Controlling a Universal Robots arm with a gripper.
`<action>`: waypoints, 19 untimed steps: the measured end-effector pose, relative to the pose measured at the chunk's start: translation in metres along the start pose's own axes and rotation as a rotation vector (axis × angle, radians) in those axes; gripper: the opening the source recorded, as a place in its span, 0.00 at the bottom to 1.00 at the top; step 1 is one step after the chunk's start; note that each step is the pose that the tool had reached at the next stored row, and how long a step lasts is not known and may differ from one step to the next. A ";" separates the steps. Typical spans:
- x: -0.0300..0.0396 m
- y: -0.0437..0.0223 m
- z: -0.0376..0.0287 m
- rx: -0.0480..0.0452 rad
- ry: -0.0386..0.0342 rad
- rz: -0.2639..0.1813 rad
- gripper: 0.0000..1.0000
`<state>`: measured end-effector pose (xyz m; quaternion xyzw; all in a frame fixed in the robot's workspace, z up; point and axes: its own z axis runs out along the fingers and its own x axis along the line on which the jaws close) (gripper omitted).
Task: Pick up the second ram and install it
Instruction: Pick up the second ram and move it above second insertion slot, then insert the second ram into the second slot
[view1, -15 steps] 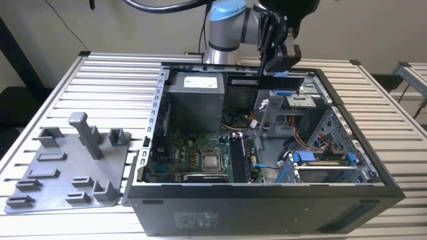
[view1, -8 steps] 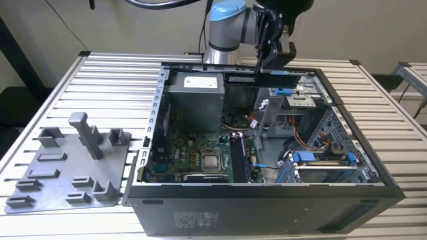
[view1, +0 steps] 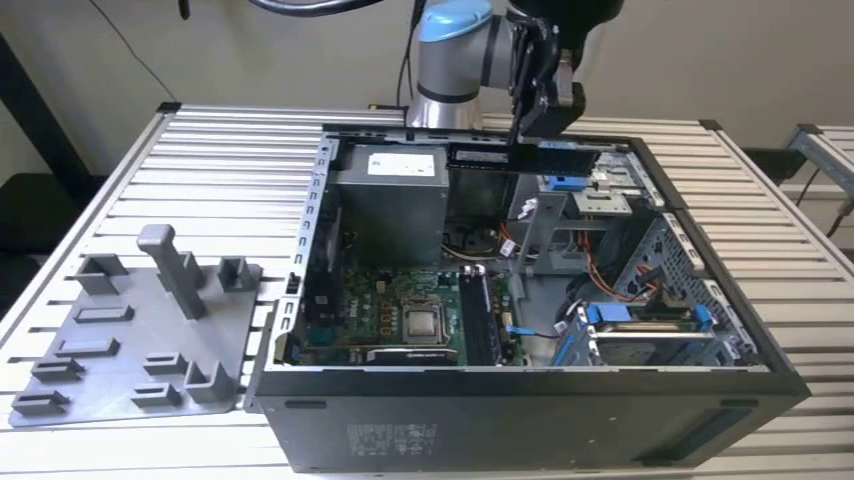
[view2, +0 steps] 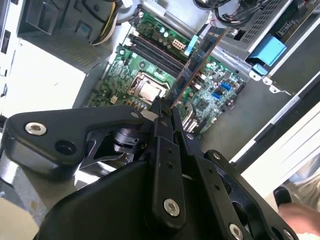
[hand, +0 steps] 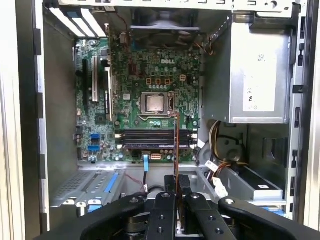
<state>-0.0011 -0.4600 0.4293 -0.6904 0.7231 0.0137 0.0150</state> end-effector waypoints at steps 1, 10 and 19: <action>-0.0001 0.0002 0.0001 0.0003 0.0001 0.008 0.14; -0.0206 0.0015 0.0017 0.0006 0.0001 0.015 0.14; -0.0291 0.0019 0.0022 0.0006 0.0001 0.014 0.14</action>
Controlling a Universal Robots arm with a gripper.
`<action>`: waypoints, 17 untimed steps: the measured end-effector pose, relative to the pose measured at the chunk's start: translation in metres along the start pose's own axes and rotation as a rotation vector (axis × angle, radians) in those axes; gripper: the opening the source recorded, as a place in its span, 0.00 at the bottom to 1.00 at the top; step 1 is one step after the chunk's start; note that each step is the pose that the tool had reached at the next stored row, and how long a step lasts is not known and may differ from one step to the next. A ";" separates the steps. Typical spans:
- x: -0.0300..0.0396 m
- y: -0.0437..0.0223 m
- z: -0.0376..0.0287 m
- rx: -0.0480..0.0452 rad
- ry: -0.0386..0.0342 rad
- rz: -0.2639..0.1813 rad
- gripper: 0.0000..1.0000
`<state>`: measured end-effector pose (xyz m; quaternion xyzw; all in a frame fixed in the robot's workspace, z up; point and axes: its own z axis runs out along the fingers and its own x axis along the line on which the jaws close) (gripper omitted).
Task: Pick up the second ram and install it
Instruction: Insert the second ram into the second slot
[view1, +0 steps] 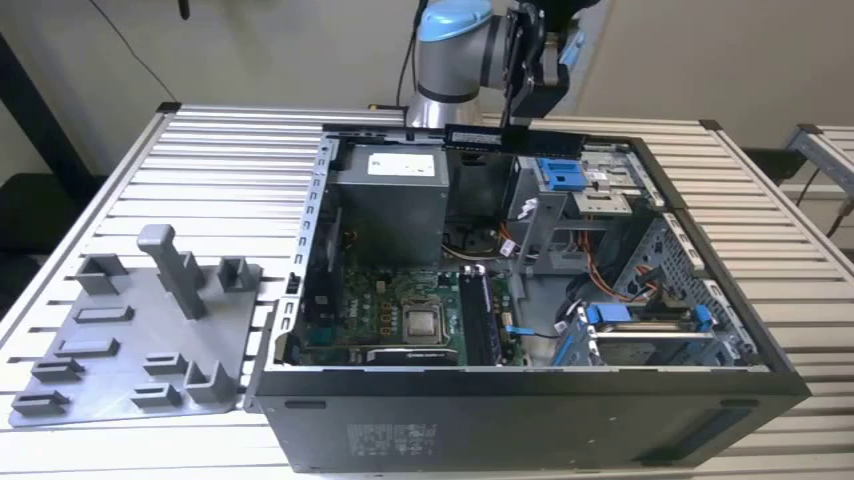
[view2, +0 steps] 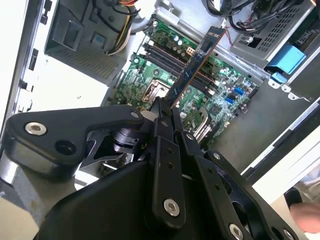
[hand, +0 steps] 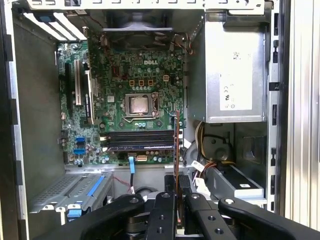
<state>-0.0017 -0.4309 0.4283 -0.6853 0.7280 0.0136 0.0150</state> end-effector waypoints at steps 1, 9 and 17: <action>0.0000 0.0000 0.0000 0.0000 0.0000 0.000 0.14; -0.0001 0.0000 0.0001 0.0000 -0.0001 0.001 0.14; -0.0001 0.0000 0.0003 0.0014 0.0001 0.034 0.14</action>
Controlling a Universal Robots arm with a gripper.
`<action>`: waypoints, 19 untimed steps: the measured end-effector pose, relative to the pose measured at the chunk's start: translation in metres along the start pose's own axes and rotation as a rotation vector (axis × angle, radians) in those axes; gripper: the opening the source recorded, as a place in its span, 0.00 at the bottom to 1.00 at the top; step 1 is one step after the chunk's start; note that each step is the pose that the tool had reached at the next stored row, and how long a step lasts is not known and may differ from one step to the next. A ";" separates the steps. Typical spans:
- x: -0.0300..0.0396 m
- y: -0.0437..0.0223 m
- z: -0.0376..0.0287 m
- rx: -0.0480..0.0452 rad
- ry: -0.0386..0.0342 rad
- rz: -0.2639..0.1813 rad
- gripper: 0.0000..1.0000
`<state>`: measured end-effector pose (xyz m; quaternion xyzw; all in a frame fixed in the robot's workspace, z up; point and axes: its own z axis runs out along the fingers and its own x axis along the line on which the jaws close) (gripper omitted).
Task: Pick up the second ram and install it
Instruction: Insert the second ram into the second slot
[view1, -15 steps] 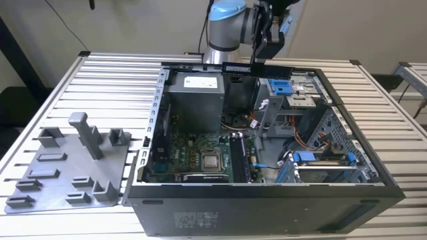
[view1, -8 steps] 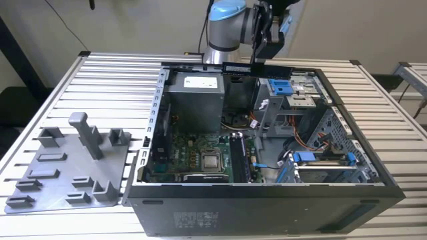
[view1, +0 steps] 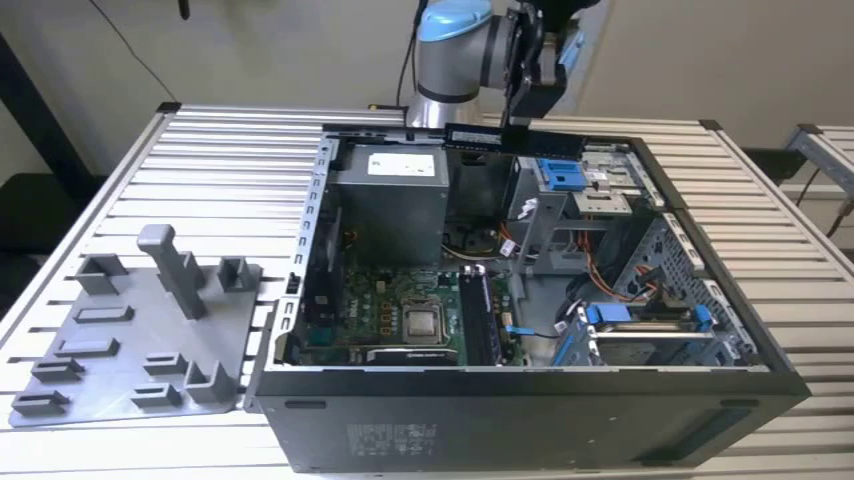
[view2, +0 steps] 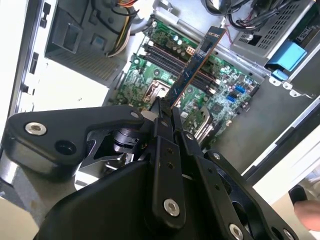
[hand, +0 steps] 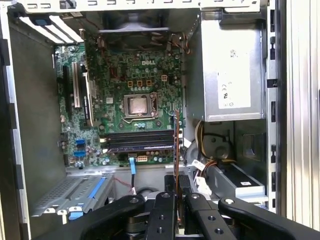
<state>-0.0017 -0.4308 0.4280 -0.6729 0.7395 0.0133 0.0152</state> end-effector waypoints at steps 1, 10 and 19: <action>0.0000 0.0000 0.0000 0.0002 0.0000 0.005 0.14; 0.0000 0.0000 0.0003 0.0025 0.0000 0.063 0.14; 0.0000 0.0000 0.0004 0.0055 0.0001 0.136 0.14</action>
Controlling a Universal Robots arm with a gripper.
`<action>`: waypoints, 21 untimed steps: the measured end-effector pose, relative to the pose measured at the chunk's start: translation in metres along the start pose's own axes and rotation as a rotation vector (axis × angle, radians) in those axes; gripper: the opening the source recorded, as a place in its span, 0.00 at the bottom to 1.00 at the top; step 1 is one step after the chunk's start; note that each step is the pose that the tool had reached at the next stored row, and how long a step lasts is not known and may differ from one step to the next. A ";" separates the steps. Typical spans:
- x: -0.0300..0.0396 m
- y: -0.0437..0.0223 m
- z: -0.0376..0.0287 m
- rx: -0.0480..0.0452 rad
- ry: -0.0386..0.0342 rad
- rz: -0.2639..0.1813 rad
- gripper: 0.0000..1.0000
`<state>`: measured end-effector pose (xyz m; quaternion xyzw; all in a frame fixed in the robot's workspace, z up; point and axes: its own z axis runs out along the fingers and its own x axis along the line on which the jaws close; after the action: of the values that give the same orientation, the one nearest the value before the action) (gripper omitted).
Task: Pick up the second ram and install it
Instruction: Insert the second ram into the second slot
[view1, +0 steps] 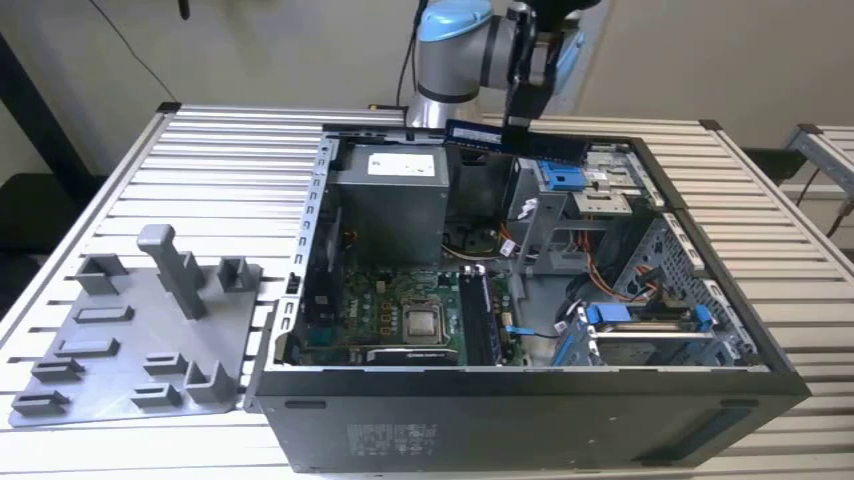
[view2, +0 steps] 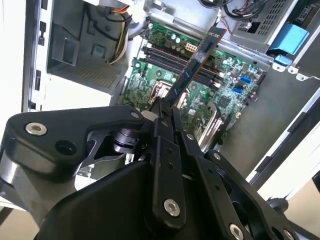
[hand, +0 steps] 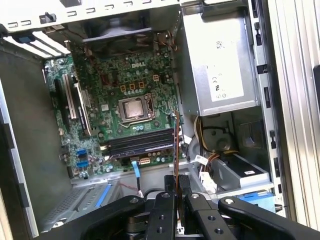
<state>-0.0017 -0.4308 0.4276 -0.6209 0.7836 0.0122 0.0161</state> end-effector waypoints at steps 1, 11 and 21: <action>0.0000 0.0000 0.0000 0.0004 0.0000 0.009 0.14; 0.0000 0.0000 0.0003 0.0040 0.0000 0.100 0.14; 0.0000 0.0000 0.0005 0.0081 0.0001 0.200 0.14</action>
<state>-0.0017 -0.4308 0.4271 -0.5395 0.8417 0.0106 0.0172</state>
